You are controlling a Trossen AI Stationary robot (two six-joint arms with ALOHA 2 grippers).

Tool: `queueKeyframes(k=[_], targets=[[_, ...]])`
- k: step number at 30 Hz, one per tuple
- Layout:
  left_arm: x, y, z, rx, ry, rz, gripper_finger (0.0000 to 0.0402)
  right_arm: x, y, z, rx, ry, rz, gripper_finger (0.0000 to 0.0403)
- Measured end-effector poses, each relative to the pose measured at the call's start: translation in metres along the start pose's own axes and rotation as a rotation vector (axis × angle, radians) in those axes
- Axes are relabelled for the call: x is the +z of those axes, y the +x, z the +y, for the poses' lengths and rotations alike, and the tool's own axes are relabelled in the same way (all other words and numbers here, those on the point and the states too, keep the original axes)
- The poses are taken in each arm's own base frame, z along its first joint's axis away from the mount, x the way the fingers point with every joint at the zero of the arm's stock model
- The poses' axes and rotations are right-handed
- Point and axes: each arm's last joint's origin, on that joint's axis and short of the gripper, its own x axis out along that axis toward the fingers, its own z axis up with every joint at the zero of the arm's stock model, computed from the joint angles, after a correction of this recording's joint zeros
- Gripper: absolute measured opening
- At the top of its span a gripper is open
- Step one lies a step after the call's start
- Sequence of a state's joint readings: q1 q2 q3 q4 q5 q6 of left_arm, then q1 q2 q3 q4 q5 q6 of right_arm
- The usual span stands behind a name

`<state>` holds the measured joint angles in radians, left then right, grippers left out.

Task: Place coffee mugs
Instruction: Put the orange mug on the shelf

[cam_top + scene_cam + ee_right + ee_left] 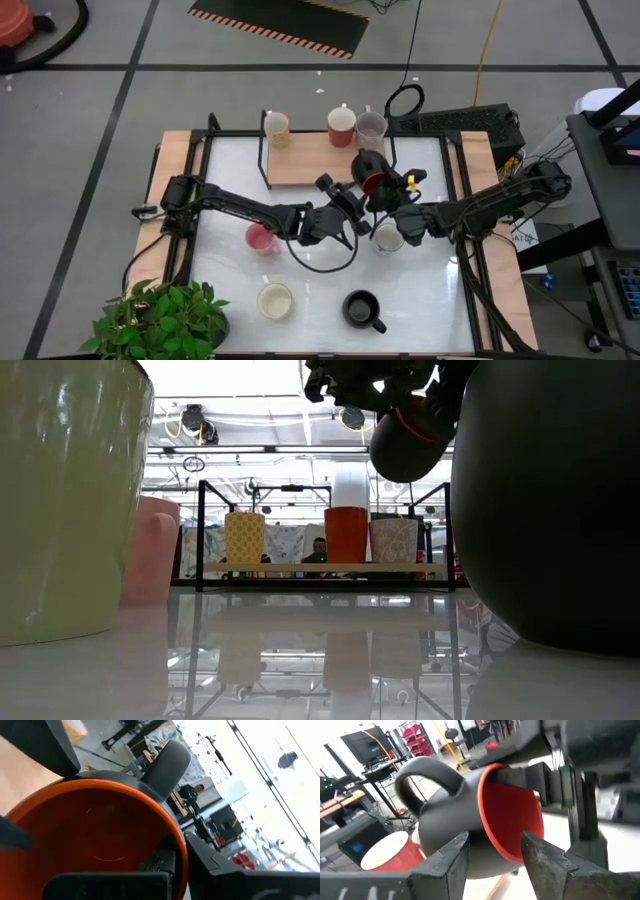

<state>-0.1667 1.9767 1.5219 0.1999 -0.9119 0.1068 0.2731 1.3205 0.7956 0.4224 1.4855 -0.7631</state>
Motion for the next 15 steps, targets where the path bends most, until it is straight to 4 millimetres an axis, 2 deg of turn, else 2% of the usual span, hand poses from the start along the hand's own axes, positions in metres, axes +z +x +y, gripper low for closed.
queueKeyframes(k=[7,15], targets=[[0.002,-0.011,0.012,-0.059,0.025,0.094,0.0124,0.000,-0.007,0.005,0.074,-0.037,-0.071,0.0009],[0.002,-0.008,0.015,-0.055,-0.076,0.099,0.0115,-0.001,-0.008,0.005,0.056,-0.026,-0.053,0.0009]])
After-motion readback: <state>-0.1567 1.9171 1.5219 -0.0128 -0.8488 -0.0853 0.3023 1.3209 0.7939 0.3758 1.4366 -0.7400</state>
